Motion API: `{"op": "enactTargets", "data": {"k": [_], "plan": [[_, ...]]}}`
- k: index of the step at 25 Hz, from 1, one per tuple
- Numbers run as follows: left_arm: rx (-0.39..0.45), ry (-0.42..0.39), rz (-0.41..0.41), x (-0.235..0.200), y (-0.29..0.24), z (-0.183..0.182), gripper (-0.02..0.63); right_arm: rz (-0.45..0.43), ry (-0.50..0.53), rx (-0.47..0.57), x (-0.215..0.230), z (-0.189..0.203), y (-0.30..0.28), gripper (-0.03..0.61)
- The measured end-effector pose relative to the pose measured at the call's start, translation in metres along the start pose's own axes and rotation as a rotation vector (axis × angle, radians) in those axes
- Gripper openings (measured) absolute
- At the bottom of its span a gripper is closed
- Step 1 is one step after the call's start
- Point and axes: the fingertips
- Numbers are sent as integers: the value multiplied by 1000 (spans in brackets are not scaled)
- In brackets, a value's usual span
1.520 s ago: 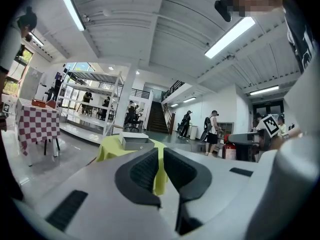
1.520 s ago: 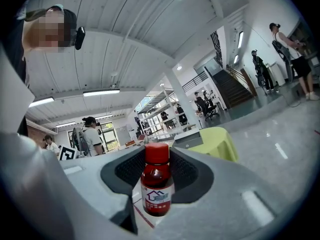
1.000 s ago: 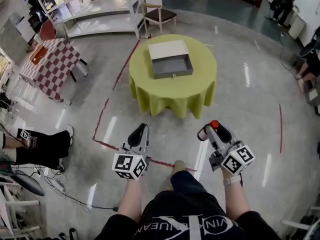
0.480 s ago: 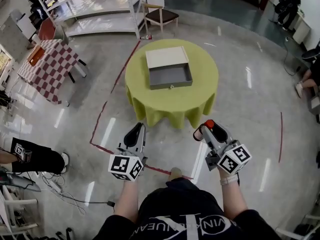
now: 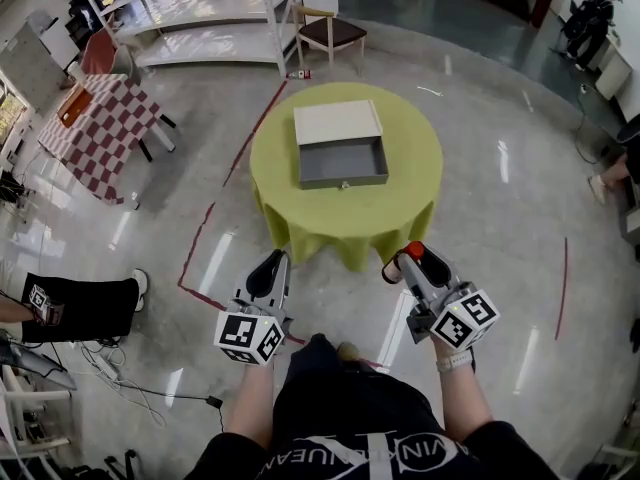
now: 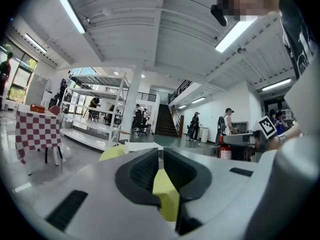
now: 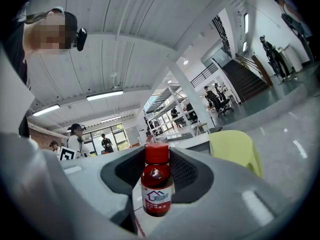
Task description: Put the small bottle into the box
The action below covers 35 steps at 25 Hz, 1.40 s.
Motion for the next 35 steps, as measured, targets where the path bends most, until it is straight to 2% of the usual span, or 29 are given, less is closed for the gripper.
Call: {"op": "enactTargets", "data": {"k": [9, 20, 35], "plan": [[-47, 30, -32, -22, -7, 17, 34, -11, -36, -33, 11, 11, -29, 150], [-46, 36, 17, -58, -76, 10, 34, -3, -28, -56, 33, -6, -92, 150], [-85, 68, 43, -119, -144, 23, 34, -30, -48, -94, 47, -12, -191, 150]]}}
Point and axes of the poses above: the fingertips, and each gripper's own axes: y backward along the fingers, x to its right, z out of its underside, and after that the axes turned 11 degrees about z, right-handed
